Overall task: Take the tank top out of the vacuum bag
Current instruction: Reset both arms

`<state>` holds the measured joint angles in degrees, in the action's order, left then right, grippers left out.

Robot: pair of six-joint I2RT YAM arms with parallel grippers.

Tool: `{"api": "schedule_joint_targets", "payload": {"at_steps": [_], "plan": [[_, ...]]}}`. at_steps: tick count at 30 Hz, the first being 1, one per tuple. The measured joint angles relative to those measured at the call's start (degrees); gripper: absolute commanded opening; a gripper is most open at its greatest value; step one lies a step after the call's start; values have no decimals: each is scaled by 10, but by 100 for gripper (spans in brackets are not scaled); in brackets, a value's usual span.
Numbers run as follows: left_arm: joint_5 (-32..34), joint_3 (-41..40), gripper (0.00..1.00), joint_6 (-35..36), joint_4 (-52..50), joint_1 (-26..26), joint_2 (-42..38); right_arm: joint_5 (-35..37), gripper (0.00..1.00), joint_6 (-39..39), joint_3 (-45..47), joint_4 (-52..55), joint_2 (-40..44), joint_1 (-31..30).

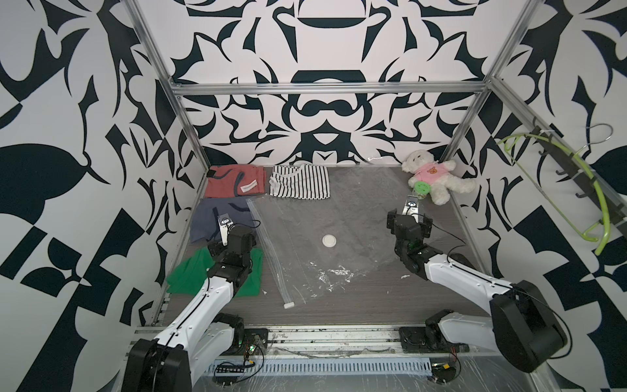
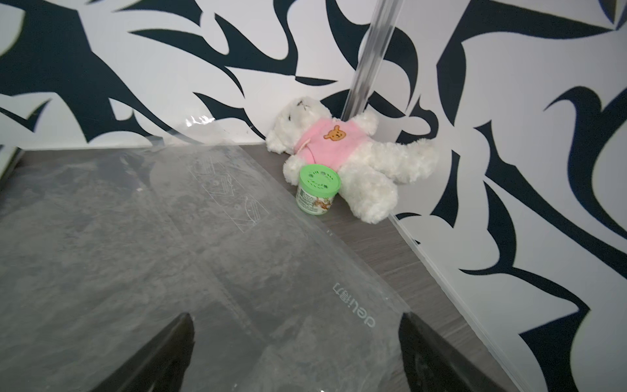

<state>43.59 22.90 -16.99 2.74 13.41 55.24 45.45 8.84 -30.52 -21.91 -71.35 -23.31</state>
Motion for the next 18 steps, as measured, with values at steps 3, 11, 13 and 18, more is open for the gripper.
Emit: {"api": "schedule_joint_targets", "payload": {"at_steps": [3, 11, 13, 18], "plan": [[-9, -34, 99, 5, 44, -35, 31, 13, 96, 0, 16, -2, -5, 13], [-30, -1, 99, 38, 132, -60, 160, 53, 97, -21, 27, -48, -76, 30], [-37, 13, 99, 51, 158, -62, 188, 54, 97, -35, 41, -87, -94, 33], [-82, 17, 99, 87, 232, -67, 219, 55, 96, -101, 47, -185, -161, 38]]}}
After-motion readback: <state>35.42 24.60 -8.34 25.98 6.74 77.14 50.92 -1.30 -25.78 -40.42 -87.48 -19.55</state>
